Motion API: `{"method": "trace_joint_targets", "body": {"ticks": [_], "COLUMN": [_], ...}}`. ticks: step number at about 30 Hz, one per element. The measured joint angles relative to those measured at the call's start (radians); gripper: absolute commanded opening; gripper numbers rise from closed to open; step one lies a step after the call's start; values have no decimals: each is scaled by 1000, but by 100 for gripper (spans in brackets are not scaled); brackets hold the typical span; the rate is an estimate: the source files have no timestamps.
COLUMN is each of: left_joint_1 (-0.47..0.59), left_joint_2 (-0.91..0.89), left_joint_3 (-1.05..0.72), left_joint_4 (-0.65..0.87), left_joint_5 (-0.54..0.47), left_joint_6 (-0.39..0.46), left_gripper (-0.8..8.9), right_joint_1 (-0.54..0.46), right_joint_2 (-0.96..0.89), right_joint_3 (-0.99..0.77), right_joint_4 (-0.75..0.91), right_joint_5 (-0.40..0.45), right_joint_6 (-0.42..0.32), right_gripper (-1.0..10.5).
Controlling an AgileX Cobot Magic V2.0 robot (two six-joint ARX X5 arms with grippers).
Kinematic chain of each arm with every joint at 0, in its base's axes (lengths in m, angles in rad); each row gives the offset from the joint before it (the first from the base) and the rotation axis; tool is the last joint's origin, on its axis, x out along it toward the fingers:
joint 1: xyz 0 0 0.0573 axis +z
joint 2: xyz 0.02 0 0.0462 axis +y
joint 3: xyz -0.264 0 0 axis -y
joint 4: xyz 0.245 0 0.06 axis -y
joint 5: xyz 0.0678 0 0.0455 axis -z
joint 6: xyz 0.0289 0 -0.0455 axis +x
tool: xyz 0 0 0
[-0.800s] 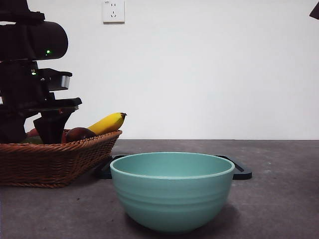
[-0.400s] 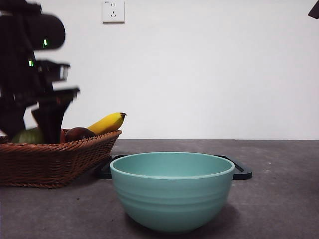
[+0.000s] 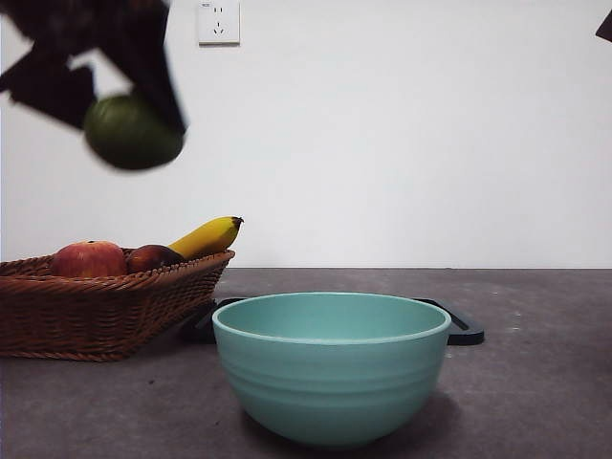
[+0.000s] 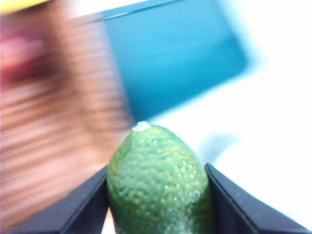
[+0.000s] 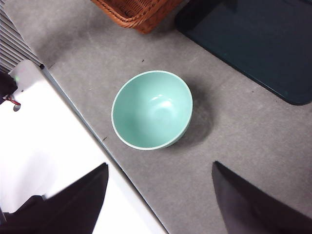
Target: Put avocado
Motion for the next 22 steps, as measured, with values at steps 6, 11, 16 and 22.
{"method": "trace_joint_targets", "body": {"ticks": [6, 11, 16, 22], "left_joint_1": [-169, -283, -353, -411], "left_joint_2": [8, 87, 189, 350], "left_joint_3": [0, 0, 0, 0], "left_joint_4": [2, 51, 108, 162], "left_joint_5": [2, 2, -6, -89], "left_joint_6": [-3, -5, -5, 10], "left_gripper": [204, 204, 204, 204], "right_joint_1": [0, 0, 0, 0], "right_joint_2": [0, 0, 0, 0], "right_joint_3": [0, 0, 0, 0], "right_joint_4": [0, 0, 0, 0], "right_joint_5": [0, 0, 0, 0], "right_joint_6": [0, 0, 0, 1], "right_gripper": [340, 340, 340, 340]}}
